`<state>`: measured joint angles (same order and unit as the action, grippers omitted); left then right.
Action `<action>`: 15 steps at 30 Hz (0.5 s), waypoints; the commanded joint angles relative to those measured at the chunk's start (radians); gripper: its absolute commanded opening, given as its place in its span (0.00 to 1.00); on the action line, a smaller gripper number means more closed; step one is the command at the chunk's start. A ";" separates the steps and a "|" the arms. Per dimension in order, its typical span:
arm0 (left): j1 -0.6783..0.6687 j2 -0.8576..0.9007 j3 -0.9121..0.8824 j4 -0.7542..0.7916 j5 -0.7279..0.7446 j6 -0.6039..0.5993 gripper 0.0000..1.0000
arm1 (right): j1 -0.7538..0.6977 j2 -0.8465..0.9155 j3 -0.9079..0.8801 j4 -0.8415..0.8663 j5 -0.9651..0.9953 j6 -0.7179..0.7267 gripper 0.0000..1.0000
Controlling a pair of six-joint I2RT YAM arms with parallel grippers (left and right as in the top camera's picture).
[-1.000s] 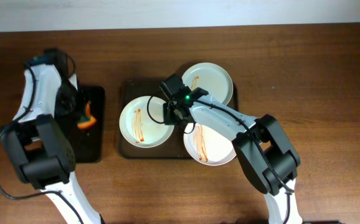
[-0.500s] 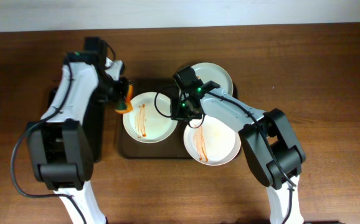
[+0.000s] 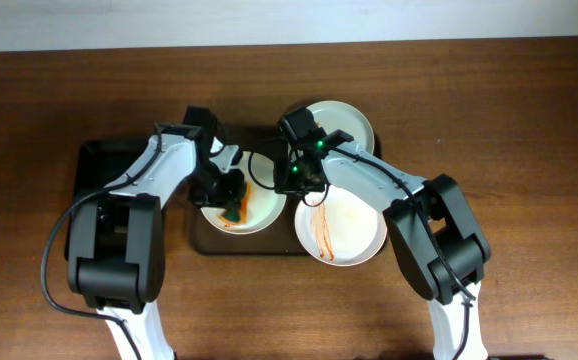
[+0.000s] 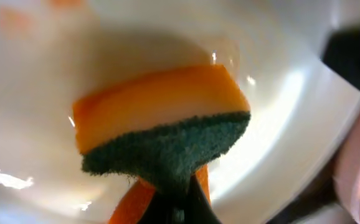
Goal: Clean dirty plates on tray and stack at the side
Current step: 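Hold the left plate rim with right gripper, scrub it with sponge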
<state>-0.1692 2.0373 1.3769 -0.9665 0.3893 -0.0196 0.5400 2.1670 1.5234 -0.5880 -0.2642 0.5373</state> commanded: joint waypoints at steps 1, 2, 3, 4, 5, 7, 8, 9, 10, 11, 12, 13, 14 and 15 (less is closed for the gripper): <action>-0.009 0.010 -0.020 -0.029 0.120 -0.018 0.00 | -0.003 0.031 0.000 -0.009 0.002 -0.006 0.04; -0.005 0.010 -0.018 -0.011 0.081 -0.025 0.00 | -0.003 0.031 0.000 -0.009 0.002 -0.006 0.04; 0.001 0.010 -0.018 0.020 0.011 -0.060 0.00 | -0.003 0.031 0.000 -0.008 0.002 -0.006 0.04; 0.005 0.010 -0.018 0.057 -0.053 -0.082 0.00 | -0.003 0.031 0.000 -0.008 0.002 -0.006 0.04; 0.005 0.010 -0.018 0.126 -0.130 -0.093 0.00 | -0.003 0.031 0.000 -0.008 0.002 -0.006 0.04; -0.001 0.010 -0.018 0.257 -0.232 -0.093 0.00 | -0.003 0.031 0.000 -0.008 0.002 -0.006 0.04; -0.003 0.010 -0.018 0.308 -0.242 -0.092 0.00 | -0.003 0.031 0.000 -0.008 0.002 -0.006 0.04; -0.005 0.010 -0.018 0.340 -0.241 -0.092 0.00 | -0.003 0.031 0.000 -0.009 0.002 -0.006 0.04; -0.006 0.010 -0.018 0.369 -0.241 -0.092 0.00 | -0.003 0.031 0.000 -0.010 0.002 -0.006 0.04; -0.006 0.010 -0.018 0.395 -0.241 -0.092 0.00 | -0.003 0.031 0.000 -0.010 0.002 -0.006 0.04; -0.005 0.010 -0.018 0.414 -0.249 -0.092 0.00 | -0.003 0.031 -0.002 -0.009 0.003 -0.006 0.04; -0.003 0.010 -0.018 0.425 -0.269 -0.092 0.00 | -0.003 0.031 -0.002 -0.009 0.005 -0.006 0.04; -0.003 0.010 -0.017 0.423 -0.309 -0.092 0.00 | -0.003 0.031 -0.002 -0.009 0.005 -0.005 0.04; -0.003 0.010 -0.014 0.407 -0.360 -0.097 0.00 | -0.003 0.031 -0.002 -0.008 0.005 -0.005 0.04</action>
<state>-0.1783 2.0361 1.3602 -0.5533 0.1894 -0.1062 0.5343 2.1685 1.5242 -0.5842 -0.2600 0.5522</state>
